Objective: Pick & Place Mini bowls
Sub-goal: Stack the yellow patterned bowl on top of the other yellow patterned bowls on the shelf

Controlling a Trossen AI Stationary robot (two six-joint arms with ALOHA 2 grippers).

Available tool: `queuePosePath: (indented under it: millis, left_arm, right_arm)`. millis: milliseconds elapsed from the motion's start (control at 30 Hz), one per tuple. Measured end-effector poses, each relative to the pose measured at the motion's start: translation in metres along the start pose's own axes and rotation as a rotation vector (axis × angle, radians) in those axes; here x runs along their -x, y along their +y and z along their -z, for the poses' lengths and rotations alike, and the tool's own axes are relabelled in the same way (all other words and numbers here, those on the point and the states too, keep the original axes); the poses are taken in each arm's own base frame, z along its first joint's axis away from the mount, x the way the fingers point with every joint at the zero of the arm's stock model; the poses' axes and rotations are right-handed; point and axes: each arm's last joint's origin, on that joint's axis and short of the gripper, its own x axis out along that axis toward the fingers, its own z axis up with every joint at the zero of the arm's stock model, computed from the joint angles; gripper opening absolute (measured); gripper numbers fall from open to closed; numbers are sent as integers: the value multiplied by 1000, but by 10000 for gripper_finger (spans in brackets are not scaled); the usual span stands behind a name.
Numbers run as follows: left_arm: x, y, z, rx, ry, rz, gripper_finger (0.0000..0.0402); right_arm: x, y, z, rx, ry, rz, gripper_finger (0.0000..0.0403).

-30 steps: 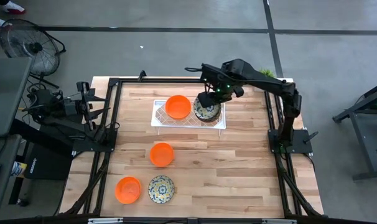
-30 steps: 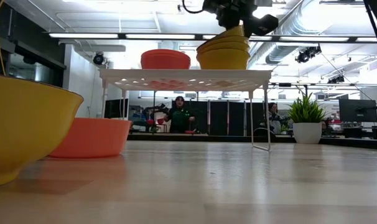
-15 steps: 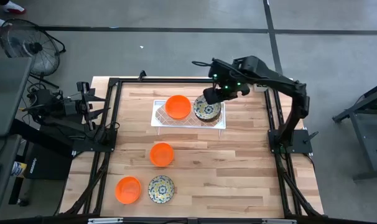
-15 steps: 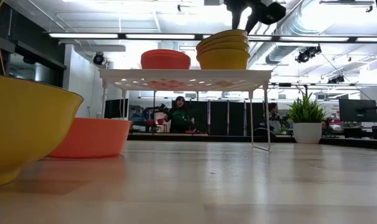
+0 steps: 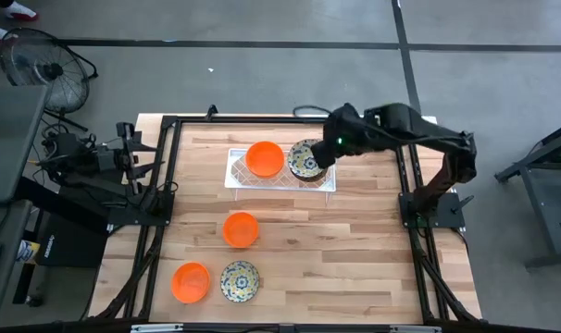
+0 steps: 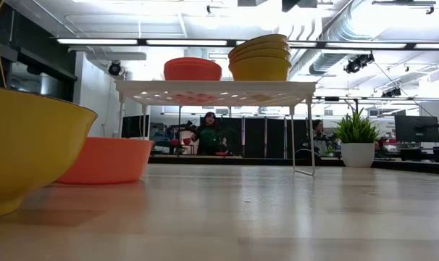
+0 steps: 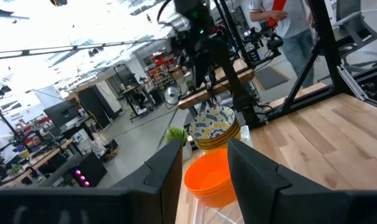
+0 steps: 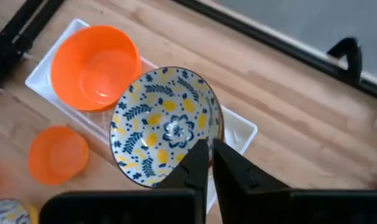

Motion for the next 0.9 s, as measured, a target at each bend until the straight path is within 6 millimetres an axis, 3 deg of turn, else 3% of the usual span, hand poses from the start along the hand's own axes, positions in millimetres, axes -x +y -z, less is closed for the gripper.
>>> queuePosePath:
  millis: [200,500,900]
  left_arm:
    - [0,0,0,6,1,0,124]
    - [0,0,0,4,1,1,124]
    - [0,0,0,-2,1,1,124]
  right_arm:
    - [4,21,28,-5,-110,45,3]
    - [-35,42,92,-85,-281,23,0]
    - [-74,34,118,-165,-509,-28,0]
